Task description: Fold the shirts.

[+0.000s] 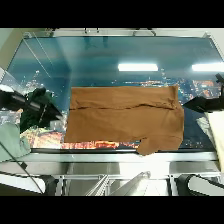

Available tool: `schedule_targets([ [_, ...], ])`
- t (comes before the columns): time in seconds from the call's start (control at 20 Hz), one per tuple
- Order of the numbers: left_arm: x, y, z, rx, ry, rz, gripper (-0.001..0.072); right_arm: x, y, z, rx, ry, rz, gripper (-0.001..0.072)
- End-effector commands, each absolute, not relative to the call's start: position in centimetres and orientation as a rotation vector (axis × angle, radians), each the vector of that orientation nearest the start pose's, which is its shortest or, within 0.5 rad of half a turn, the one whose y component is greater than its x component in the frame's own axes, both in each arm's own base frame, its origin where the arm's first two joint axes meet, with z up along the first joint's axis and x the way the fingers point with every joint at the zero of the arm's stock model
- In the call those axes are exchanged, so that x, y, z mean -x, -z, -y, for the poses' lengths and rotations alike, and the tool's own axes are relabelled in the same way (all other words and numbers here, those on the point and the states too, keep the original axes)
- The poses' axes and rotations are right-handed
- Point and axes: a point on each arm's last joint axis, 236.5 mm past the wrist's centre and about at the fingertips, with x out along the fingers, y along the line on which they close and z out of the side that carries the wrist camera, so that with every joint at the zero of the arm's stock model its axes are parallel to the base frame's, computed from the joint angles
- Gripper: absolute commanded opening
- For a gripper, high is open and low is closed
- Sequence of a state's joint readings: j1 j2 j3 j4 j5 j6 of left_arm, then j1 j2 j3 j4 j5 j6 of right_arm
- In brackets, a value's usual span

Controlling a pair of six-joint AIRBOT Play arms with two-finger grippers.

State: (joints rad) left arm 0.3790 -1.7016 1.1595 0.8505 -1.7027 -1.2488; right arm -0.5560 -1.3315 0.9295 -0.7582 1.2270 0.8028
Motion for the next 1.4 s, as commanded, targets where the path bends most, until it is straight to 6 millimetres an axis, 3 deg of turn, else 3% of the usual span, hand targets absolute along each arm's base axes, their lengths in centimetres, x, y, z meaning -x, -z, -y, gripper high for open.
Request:
schedule_targets([
  [0.0,-26.1,7.9,4.7,0.875,0.438,-1.848,0.0291,-35.3,0.5,1.0,-0.587,-0.428,-1.002,0.0346],
  [0.2,-24.1,11.9,2.9,0.663,0.295,-1.948,0.0292,-34.9,-0.5,-0.2,-0.63,-0.484,-0.995,0.0347],
  [0.35,-23.8,13.1,3.8,0.608,0.306,-1.984,0.0292,-35.1,-1.4,-1.0,-0.667,-0.516,-0.975,0.039],
  [0.5,-23.4,13.3,6.1,0.58,0.365,-2.018,0.0292,-34.9,-1.6,-1.2,-0.674,-0.529,-0.978,0.0389],
  [0.65,-24.7,11.8,11.2,0.613,0.576,-1.932,0.0292,-34.6,-1.7,-1.4,-0.689,-0.537,-0.989,0.0391],
  [0.7,-25.0,11.4,12.4,0.62,0.626,-1.909,0.0253,-34.4,-1.7,-1.3,-0.71,-0.529,-0.998,0.0392],
  [0.75,-25.0,11.2,13.1,0.611,0.664,-1.894,0.0029,-34.1,-1.7,-1.2,-0.733,-0.526,-1.013,0.0392],
  [0.8,-25.0,11.0,13.3,0.607,0.681,-1.887,0.0026,-33.6,-1.7,-1.0,-0.766,-0.517,-1.035,0.0392],
  [0.9,-25.0,11.0,12.9,0.61,0.685,-1.885,0.0026,-31.6,-0.9,-0.1,-0.867,-0.447,-1.143,0.0391],
  [0.95,-25.1,10.9,12.5,0.622,0.688,-1.881,0.0026,-29.7,0.2,0.5,-0.915,-0.374,-1.254,0.0391],
  [1.15,-25.9,10.6,10.6,0.706,0.647,-1.847,0.0026,-19.3,5.6,4.9,-0.883,0.121,-1.722,0.0396],
  [1.25,-26.3,10.6,10.0,0.731,0.632,-1.831,0.0026,-16.9,7.1,4.0,-0.898,0.146,-1.792,0.0481],
  [1.35,-26.3,10.5,9.7,0.74,0.627,-1.827,0.0026,-16.4,9.2,2.0,-0.969,0.129,-1.772,0.048],
])
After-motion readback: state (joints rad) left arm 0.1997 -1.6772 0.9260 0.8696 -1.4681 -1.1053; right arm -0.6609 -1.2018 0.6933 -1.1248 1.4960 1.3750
